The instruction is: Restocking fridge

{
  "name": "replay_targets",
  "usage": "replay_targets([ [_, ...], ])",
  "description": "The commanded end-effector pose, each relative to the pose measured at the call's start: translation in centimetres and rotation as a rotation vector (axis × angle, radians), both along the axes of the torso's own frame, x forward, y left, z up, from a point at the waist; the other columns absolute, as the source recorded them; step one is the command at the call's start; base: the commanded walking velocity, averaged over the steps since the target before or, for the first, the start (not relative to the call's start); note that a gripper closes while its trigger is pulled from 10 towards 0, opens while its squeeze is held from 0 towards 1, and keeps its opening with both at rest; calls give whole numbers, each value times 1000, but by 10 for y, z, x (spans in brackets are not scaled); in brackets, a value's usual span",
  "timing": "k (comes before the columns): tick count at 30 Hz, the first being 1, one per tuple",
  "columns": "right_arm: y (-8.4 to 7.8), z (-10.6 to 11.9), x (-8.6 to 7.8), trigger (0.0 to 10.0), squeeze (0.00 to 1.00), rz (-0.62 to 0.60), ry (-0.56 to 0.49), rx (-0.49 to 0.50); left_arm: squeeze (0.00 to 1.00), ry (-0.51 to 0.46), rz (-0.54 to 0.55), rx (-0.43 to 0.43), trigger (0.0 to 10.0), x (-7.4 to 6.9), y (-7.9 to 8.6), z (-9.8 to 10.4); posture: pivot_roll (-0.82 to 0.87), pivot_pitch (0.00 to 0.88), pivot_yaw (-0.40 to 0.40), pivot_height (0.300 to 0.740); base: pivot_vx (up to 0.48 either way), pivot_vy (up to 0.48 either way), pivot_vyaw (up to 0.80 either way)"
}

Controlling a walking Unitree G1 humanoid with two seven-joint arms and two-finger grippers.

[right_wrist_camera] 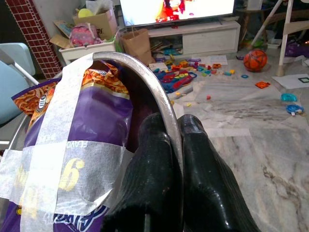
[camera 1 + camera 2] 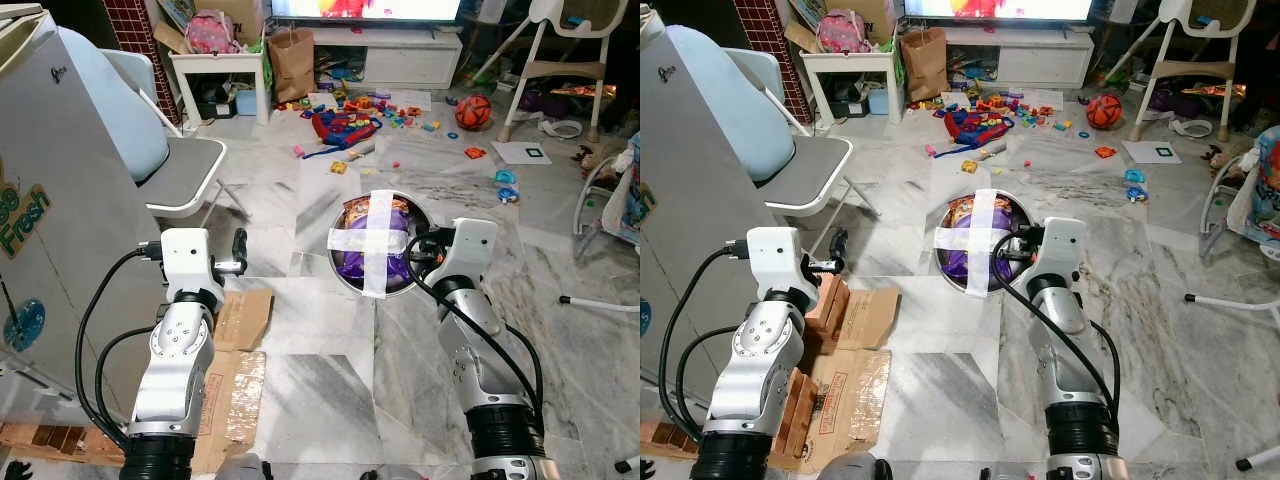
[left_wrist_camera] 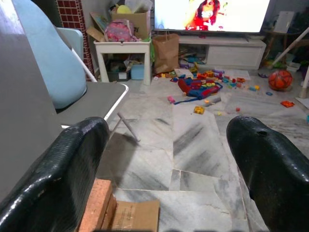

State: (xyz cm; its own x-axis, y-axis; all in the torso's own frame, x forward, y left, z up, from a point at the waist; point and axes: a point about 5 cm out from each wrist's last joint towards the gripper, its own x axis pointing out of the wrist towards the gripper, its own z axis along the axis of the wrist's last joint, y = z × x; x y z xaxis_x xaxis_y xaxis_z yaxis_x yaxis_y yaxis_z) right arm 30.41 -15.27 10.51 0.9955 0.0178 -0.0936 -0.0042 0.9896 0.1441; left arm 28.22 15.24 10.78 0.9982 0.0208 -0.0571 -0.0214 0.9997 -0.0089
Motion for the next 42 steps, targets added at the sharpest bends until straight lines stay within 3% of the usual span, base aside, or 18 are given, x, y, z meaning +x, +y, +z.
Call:
replay_targets([
  [1, 1, 10, 5, 10000, 0, -3, -48, 8, 0, 6, -6, 1, 10000, 1, 0, -2, 21, 0, 3, 740, 0, 0, 0],
  [15, 0, 18, 12, 10000, 0, -2, -68, 1, 0, -15, -21, 6, 10000, 5, -3, 4, -38, 0, 13, 740, 0, 0, 0],
  [42, -1, 22, 11, 10000, 0, -26, -84, -7, 0, -11, -33, 20, 10000, 5, -3, 7, -57, 0, 36, 740, 0, 0, 0],
])
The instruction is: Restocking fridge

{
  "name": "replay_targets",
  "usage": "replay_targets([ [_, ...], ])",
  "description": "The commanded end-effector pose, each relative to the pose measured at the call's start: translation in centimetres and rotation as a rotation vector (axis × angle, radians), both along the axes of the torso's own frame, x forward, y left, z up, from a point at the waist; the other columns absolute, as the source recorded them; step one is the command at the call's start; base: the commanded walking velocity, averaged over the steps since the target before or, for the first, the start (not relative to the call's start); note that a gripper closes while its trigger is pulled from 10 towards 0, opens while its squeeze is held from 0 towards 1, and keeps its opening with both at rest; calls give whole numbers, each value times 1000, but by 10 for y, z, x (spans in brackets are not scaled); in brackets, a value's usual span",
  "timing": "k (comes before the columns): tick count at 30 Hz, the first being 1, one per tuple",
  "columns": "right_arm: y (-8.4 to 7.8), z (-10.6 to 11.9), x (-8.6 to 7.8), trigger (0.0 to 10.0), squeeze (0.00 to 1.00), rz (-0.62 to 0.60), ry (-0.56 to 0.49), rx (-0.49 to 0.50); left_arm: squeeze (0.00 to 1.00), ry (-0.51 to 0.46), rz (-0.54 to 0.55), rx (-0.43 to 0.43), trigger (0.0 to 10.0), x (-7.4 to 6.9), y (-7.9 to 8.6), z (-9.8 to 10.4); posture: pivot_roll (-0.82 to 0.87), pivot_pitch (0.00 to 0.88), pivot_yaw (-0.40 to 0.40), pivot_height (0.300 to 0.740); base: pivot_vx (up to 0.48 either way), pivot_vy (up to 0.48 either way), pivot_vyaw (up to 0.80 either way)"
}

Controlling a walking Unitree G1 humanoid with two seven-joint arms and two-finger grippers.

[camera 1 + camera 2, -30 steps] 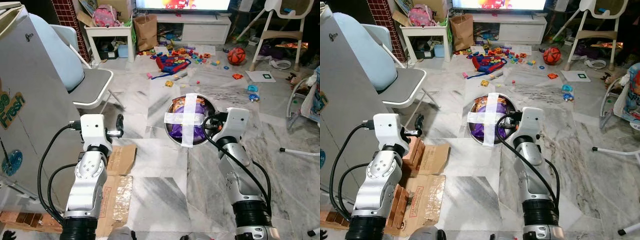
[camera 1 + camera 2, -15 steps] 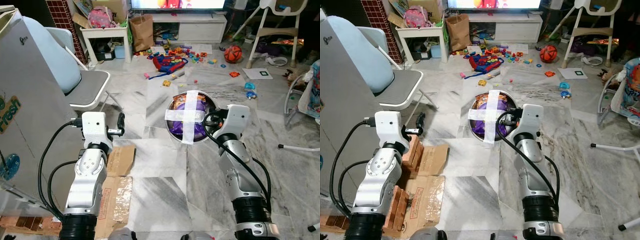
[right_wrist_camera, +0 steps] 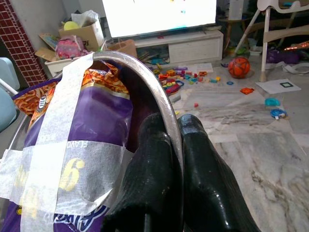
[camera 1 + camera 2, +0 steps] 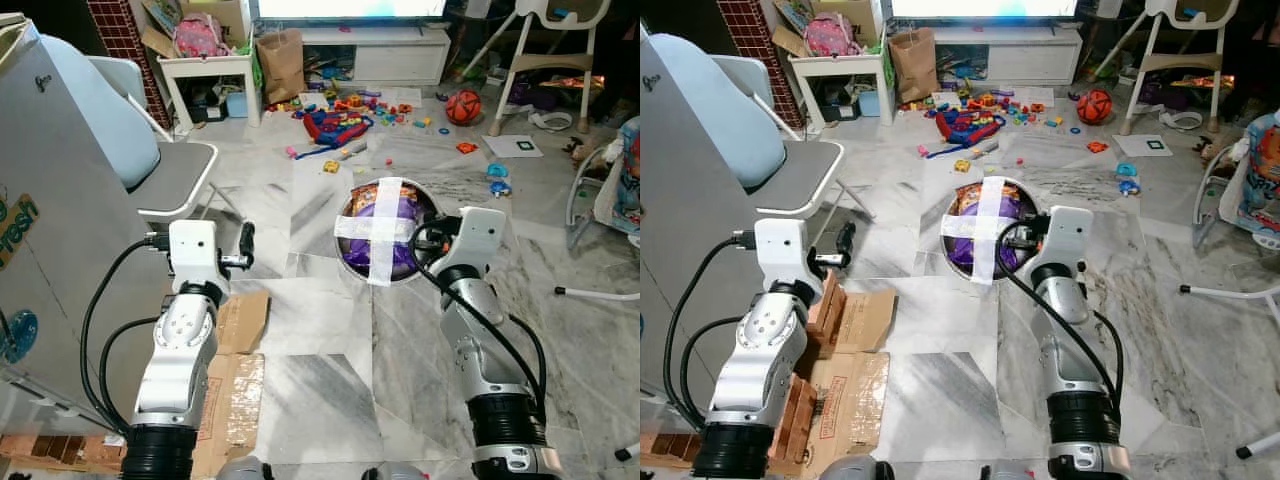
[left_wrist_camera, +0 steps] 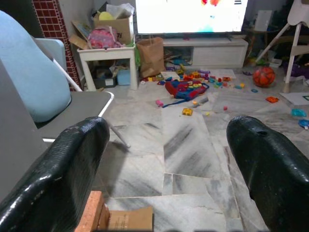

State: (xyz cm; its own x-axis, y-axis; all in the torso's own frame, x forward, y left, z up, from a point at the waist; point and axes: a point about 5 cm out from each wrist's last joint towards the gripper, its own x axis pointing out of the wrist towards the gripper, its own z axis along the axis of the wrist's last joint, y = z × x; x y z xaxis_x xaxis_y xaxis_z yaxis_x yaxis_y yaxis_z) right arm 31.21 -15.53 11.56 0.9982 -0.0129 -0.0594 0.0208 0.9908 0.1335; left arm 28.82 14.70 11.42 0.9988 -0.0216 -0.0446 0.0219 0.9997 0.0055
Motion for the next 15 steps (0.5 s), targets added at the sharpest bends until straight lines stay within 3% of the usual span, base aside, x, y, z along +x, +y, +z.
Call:
replay_targets([
  [1, 2, 11, 3, 10000, 0, 5, -49, 4, 0, 1, 11, 5, 10000, -1, 3, 1, -55, 0, 34, 740, 0, 0, 0],
  [8, 5, 16, 8, 10000, 0, 13, -62, 9, 0, 1, 14, -16, 10000, 0, 3, 2, -29, 0, 36, 740, 0, 0, 0],
  [15, 11, 9, 8, 10000, 0, 34, -42, 28, 0, -41, 8, 33, 10000, 3, 1, 11, 26, 0, 11, 740, 0, 0, 0],
])
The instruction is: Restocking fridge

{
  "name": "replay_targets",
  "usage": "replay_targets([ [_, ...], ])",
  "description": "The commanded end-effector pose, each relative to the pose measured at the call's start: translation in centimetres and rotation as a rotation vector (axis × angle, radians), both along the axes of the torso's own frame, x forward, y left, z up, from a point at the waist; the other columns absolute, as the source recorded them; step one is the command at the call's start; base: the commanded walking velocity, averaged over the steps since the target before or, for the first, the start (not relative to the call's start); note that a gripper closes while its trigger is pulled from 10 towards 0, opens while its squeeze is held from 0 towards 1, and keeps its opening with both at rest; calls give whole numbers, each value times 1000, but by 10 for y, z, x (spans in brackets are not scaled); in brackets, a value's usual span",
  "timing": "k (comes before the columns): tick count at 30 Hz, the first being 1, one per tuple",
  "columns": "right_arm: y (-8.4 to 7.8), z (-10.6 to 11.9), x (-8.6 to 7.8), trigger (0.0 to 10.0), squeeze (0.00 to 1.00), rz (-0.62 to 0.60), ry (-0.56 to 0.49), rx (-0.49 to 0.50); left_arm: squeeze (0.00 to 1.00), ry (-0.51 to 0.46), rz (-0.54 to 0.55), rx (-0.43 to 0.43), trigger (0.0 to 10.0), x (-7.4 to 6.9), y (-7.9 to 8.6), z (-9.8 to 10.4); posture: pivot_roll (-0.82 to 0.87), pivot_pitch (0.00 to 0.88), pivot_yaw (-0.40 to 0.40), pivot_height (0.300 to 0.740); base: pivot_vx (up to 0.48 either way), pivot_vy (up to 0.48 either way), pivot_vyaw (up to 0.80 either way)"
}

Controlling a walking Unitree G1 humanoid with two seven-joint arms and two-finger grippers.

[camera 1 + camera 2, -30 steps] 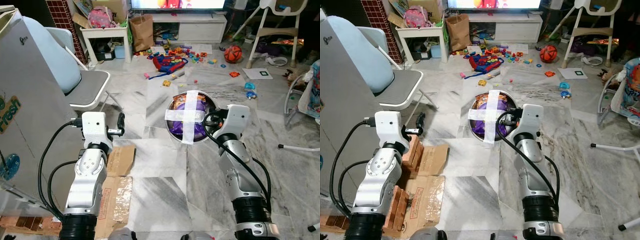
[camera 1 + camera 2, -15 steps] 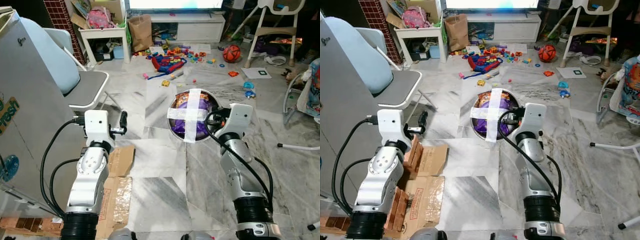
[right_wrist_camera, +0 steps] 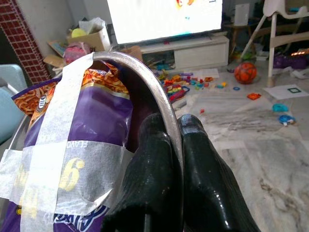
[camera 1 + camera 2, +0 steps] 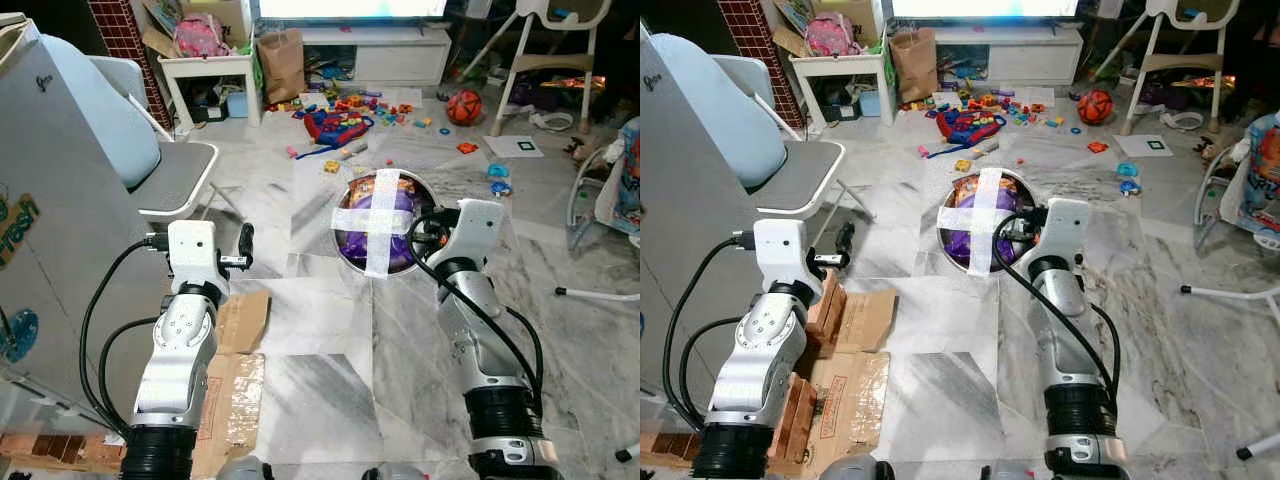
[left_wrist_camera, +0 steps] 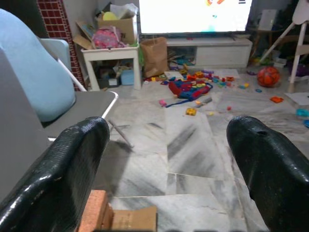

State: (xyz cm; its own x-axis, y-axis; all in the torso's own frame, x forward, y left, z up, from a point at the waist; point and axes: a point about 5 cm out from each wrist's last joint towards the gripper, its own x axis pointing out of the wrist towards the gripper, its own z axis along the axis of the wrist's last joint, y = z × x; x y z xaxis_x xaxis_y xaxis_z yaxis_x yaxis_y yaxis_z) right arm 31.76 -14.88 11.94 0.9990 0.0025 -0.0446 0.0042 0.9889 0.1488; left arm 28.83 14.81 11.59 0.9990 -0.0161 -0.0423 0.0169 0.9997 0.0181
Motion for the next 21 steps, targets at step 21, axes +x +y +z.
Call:
replay_targets([
  [21, 8, -3, 5, 10000, 0, 27, 9, 41, 0, -10, -67, 20, 10000, -2, -13, 2, 41, 0, -9, 740, 0, 354, -98],
])
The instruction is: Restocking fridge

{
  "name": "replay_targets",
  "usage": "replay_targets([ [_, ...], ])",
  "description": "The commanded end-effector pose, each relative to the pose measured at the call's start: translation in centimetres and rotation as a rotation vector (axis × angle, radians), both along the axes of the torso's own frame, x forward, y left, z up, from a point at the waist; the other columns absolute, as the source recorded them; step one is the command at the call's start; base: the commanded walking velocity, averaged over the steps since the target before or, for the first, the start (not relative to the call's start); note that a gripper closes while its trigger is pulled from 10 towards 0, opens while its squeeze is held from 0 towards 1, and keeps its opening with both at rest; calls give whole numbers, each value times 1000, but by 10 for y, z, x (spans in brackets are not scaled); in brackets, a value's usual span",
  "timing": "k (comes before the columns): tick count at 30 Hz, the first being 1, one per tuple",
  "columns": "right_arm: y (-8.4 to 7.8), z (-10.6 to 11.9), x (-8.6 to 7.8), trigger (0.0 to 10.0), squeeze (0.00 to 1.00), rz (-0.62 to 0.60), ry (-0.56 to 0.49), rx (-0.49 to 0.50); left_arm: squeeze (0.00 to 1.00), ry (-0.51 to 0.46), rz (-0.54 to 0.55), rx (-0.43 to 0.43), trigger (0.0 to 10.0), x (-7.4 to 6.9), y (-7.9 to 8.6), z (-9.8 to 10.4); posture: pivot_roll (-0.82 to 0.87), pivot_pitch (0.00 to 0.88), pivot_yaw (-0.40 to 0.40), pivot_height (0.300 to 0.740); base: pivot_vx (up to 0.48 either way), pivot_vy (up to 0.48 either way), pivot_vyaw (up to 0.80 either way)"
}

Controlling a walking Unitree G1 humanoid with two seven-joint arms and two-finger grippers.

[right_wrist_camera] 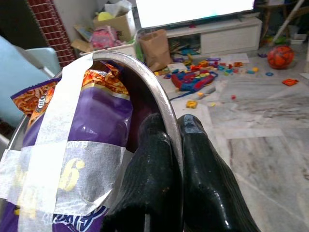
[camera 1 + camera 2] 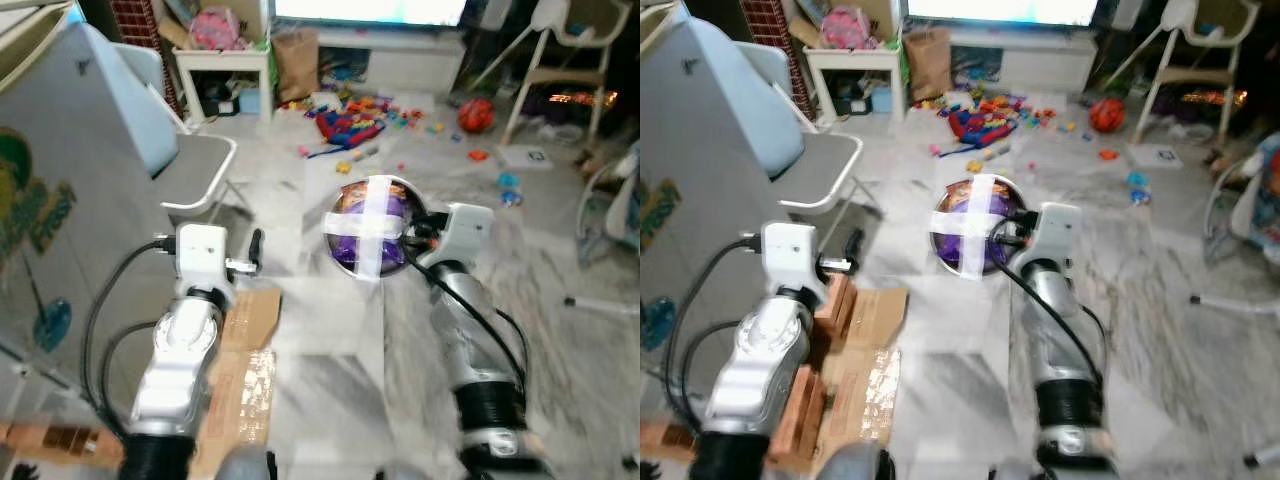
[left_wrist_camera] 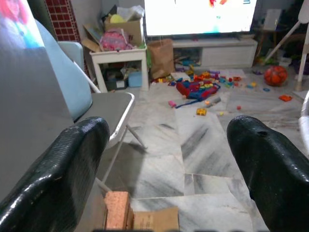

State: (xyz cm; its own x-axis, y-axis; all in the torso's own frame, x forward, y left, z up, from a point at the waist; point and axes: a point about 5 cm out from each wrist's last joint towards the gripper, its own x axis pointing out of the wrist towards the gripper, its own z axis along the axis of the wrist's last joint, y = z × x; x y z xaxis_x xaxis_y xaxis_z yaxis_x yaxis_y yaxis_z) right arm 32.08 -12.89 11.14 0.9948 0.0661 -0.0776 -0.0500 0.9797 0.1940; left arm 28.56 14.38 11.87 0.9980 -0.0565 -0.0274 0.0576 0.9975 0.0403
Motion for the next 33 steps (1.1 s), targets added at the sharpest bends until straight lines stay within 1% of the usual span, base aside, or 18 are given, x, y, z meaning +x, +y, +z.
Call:
replay_targets([
  [1, -13, 6, 2, 10000, 0, -36, -26, -6, 0, 6, -27, -4, 10000, 1, -9, -1, 41, 0, -9, 740, 0, 469, 0],
  [3, -16, 6, 3, 10000, 0, -41, -26, -11, 0, 6, -26, -9, 10000, 1, -11, -1, 39, 0, -10, 740, 0, 439, 0],
  [5, -19, 6, 3, 10000, 0, -48, -27, -16, 0, -6, -30, -8, 10000, -1, -12, -1, 40, 0, -13, 740, 0, 0, 0],
  [9, -21, 4, 2, 10000, 0, -54, -22, -22, 0, -2, -26, -11, 10000, -3, -10, -2, 42, 0, -18, 740, 0, 0, 0],
  [15, -18, 1, 0, 10000, 0, -45, -14, -26, 0, -6, -25, -13, 10000, -4, -9, -2, 43, 0, -22, 740, 0, 0, 0],
  [28, -22, 2, 0, 10000, 0, -49, -13, -37, 0, 4, -25, -16, 10000, -5, -9, -4, 38, 0, -24, 740, 0, 0, 0],
  [33, -21, 2, 0, 10000, 0, -46, -10, -35, 0, 9, -21, -15, 10000, -4, -9, -5, 37, 0, -25, 740, 0, 0, 0],
])
